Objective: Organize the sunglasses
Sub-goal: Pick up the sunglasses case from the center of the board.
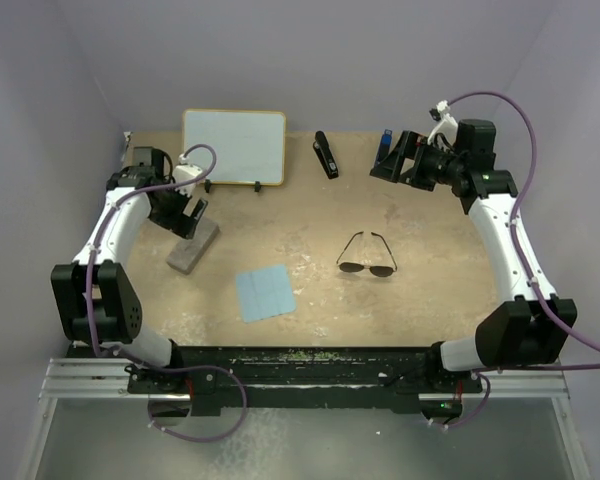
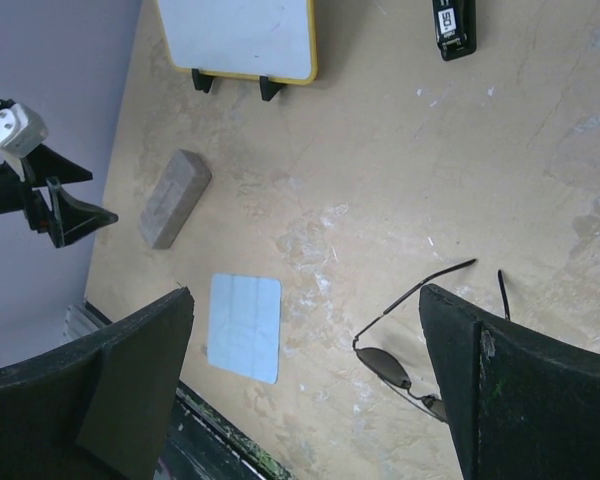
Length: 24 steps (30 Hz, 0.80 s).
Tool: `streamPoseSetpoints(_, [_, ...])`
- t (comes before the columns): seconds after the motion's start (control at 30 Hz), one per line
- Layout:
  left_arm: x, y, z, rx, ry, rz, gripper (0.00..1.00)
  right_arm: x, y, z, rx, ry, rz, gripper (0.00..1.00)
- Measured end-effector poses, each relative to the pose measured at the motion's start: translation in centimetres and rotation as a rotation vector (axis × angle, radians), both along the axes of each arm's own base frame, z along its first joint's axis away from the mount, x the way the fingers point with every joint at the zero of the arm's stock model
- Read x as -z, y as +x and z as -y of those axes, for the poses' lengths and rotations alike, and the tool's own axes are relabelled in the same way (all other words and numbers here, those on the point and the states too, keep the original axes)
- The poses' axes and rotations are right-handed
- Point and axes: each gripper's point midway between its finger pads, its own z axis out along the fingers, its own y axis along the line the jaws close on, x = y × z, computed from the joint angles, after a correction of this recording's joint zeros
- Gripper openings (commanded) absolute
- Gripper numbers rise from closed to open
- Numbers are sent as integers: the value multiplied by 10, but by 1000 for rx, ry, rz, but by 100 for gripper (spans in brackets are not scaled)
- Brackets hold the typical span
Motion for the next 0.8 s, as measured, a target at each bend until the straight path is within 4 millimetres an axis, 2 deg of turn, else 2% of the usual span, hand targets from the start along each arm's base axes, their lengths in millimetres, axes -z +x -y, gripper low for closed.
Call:
streamPoseSetpoints(0.2, [28,11,0,24,34,-55,98,9,-3,-2,-13,8,-21,99])
streamPoseSetpoints(0.5, [50,27,7,59,23,-91,98,4,-5,-3,-28,9,-5,99])
streamPoseSetpoints(0.8, [54,32,17,84,-11,-93,98,10,-7,-4,-34,7,-14,99])
